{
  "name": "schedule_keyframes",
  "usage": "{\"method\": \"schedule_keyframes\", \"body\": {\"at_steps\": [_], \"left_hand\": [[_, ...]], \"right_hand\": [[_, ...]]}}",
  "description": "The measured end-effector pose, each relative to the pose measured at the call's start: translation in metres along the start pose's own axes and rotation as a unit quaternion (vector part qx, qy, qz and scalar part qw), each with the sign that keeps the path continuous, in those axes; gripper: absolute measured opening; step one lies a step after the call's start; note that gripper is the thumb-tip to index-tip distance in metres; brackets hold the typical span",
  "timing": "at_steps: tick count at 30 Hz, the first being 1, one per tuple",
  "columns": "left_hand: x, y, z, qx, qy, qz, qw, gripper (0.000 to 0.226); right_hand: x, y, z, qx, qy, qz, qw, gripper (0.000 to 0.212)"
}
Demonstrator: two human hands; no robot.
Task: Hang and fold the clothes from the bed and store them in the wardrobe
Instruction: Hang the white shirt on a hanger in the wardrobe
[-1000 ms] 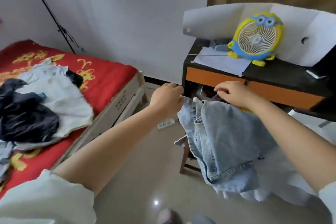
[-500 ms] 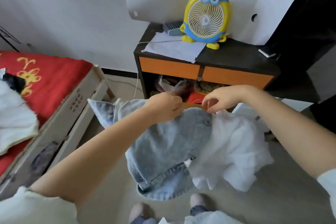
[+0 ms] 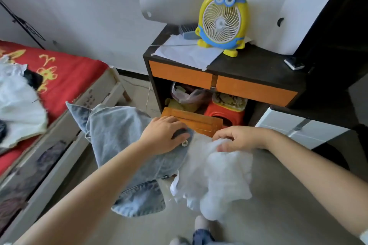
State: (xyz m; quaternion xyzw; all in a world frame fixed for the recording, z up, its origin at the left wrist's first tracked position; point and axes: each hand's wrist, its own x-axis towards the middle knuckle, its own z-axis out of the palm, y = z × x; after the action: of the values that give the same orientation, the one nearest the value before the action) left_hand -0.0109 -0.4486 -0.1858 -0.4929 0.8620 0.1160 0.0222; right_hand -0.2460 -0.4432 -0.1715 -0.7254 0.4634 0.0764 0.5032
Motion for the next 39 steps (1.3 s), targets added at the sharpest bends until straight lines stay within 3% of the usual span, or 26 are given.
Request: {"method": "schedule_keyframes", "body": {"at_steps": [1, 5, 9, 11, 12, 13, 14, 16, 18, 21, 24, 27, 30, 34, 39], "left_hand": [[-0.003, 0.001, 0.000, -0.015, 0.001, 0.003, 1.000, 0.079], [-0.011, 0.003, 0.004, -0.016, 0.092, 0.059, 0.994, 0.070], [-0.024, 0.021, -0.002, -0.057, -0.006, 0.018, 0.998, 0.100], [-0.024, 0.032, 0.005, -0.122, 0.010, -0.004, 0.992, 0.087], [-0.026, 0.042, 0.004, -0.171, 0.047, -0.024, 0.984, 0.063], [-0.025, 0.047, 0.003, -0.229, 0.073, -0.057, 0.969, 0.037], [-0.026, 0.050, -0.002, -0.312, 0.080, -0.104, 0.941, 0.031], [-0.027, 0.047, -0.014, -0.494, 0.082, -0.201, 0.842, 0.030], [-0.032, 0.037, -0.029, -0.609, 0.117, -0.229, 0.751, 0.022], [-0.047, 0.018, -0.057, -0.710, 0.195, -0.253, 0.628, 0.021], [-0.068, 0.002, -0.084, -0.752, 0.259, -0.251, 0.551, 0.018], [-0.108, -0.023, -0.105, -0.778, 0.284, -0.253, 0.500, 0.020], [-0.158, -0.047, -0.119, -0.769, 0.329, -0.281, 0.471, 0.022], [-0.247, -0.066, -0.120, -0.728, 0.431, -0.347, 0.404, 0.023], [-0.367, -0.047, -0.113, -0.659, 0.497, -0.414, 0.383, 0.024]], "right_hand": [[0.000, -0.001, 0.002, 0.021, 0.024, -0.019, 0.999, 0.013], [-0.002, -0.005, 0.007, 0.048, 0.129, -0.094, 0.986, 0.036], [-0.011, -0.028, -0.001, 0.140, 0.233, -0.137, 0.953, 0.022], [-0.016, -0.045, -0.012, 0.221, 0.289, -0.164, 0.917, 0.021], [-0.017, -0.055, -0.017, 0.262, 0.321, -0.170, 0.894, 0.019], [-0.016, -0.064, -0.025, 0.305, 0.352, -0.173, 0.868, 0.019], [-0.014, -0.071, -0.034, 0.349, 0.377, -0.175, 0.840, 0.020], [-0.011, -0.087, -0.049, 0.423, 0.395, -0.190, 0.793, 0.017], [-0.003, -0.096, -0.056, 0.443, 0.392, -0.187, 0.784, 0.011], [0.013, -0.103, -0.058, 0.445, 0.389, -0.145, 0.793, 0.020], [0.030, -0.112, -0.056, 0.419, 0.367, -0.119, 0.822, 0.019], [0.046, -0.149, -0.048, 0.360, 0.295, -0.117, 0.877, 0.009], [0.059, -0.200, -0.034, 0.297, 0.234, -0.152, 0.913, 0.006], [0.075, -0.288, 0.010, 0.243, 0.159, -0.225, 0.930, 0.006], [0.094, -0.380, 0.093, 0.232, -0.019, -0.286, 0.930, 0.028]]}}
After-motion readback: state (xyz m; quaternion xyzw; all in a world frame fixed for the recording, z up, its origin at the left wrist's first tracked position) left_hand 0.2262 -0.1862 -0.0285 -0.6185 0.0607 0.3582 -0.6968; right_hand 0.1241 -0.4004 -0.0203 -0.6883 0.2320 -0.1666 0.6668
